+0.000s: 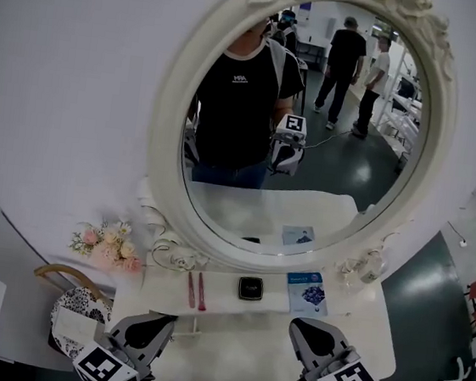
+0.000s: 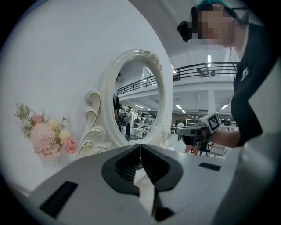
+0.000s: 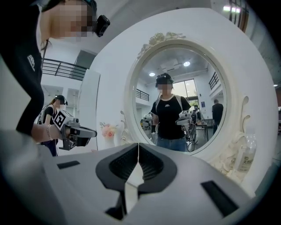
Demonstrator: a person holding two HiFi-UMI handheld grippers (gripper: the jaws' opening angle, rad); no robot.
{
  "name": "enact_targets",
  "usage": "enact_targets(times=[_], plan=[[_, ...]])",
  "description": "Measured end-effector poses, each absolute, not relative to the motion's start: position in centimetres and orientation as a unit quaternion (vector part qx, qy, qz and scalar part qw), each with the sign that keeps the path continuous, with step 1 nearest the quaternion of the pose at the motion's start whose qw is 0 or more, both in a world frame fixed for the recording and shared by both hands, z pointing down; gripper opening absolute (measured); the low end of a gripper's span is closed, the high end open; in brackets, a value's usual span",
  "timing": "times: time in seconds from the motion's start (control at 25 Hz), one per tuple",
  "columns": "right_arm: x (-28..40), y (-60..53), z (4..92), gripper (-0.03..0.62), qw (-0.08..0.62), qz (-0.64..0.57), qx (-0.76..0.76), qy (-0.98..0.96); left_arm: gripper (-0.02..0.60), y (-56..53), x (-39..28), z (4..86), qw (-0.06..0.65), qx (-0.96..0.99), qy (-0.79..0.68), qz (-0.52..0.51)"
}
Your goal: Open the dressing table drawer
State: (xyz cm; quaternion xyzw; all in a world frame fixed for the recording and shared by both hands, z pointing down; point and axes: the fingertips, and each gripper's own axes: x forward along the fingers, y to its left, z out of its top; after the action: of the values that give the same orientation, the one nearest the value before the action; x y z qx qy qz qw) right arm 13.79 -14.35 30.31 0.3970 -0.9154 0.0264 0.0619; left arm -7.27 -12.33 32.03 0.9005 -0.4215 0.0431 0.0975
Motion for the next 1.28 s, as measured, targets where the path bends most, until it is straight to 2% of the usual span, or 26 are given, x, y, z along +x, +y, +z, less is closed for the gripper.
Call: enact_targets(times=[0.6, 1.28], plan=[[14.5, -15.5, 28.2, 0.018, 0.099, -0.058, 0.409, -0.905, 0.021, -14.1, -7.5, 30.2, 0.071, 0.895, -0.439, 0.034], [14.9, -15.3, 28.0, 0.018, 0.088, -0.056, 0.403, -0.909, 0.021, -12.9, -8.3, 31.3, 0.099, 0.88, -0.464, 0.021]])
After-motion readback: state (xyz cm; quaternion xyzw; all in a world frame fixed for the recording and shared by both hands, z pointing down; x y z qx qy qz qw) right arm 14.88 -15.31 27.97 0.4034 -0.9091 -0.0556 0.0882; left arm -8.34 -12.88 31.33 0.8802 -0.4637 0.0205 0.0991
